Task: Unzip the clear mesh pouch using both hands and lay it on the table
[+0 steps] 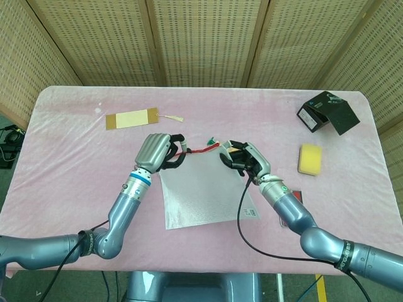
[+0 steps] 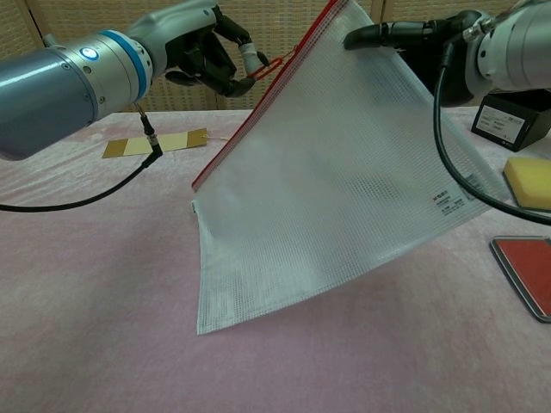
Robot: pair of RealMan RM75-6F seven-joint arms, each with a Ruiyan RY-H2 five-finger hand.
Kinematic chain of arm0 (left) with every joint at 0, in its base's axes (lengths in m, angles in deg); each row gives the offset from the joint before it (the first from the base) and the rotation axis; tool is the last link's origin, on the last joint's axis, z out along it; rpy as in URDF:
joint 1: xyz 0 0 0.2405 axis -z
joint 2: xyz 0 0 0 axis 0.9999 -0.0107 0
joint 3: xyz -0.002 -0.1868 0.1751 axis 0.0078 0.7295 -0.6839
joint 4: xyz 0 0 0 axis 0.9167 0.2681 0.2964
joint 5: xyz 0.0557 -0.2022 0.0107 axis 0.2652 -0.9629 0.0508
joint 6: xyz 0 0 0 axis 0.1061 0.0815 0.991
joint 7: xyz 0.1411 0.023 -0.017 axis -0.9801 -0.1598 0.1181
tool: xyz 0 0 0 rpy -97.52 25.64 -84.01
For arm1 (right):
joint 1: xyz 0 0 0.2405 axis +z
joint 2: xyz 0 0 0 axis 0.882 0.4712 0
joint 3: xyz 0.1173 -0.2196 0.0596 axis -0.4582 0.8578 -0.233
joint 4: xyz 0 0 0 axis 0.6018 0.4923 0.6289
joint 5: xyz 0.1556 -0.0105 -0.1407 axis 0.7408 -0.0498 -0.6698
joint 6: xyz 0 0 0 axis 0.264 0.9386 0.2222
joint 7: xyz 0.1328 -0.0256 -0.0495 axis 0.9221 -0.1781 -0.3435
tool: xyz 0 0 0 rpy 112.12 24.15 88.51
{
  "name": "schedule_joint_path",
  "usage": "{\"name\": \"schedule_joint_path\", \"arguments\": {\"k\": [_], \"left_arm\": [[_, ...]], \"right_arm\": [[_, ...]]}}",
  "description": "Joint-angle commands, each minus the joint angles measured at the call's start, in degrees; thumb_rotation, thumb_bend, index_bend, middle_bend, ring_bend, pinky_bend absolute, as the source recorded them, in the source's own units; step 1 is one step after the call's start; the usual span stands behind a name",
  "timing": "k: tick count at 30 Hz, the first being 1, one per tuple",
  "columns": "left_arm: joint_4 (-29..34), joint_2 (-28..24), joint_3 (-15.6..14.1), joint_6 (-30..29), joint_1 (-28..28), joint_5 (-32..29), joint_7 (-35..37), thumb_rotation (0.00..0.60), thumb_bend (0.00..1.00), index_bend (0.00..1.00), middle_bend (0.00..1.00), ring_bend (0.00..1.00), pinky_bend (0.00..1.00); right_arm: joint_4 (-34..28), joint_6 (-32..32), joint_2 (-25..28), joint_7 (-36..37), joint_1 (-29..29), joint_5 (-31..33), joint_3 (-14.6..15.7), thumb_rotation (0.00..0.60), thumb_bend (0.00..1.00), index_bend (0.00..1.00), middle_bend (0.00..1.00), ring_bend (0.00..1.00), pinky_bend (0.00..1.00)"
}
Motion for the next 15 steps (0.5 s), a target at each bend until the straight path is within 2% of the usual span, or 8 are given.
{"name": "schedule_joint_path", "arguments": {"k": [1, 15], "left_arm": [[-0.52, -0.06, -0.12, 0.07, -0.12, -0.14, 0.08, 0.6, 0.63, 0.87, 0.96, 0.89, 1.0], [-2.89, -5.05, -0.38, 1.1, -2.48, -1.62, 0.79, 0.6, 0.63, 0.87, 0.96, 0.89, 1.0]], "right_arm": [[0.12, -0.12, 0.34, 0.71, -0.52, -0.58, -0.65, 0.6, 0.85, 0.79, 0.98, 0.97, 1.0], [0.5, -0.08, 2.37, 4.93, -3.53, -2.66, -3.96, 0.6, 0.85, 0.79, 0.98, 0.97, 1.0]]}}
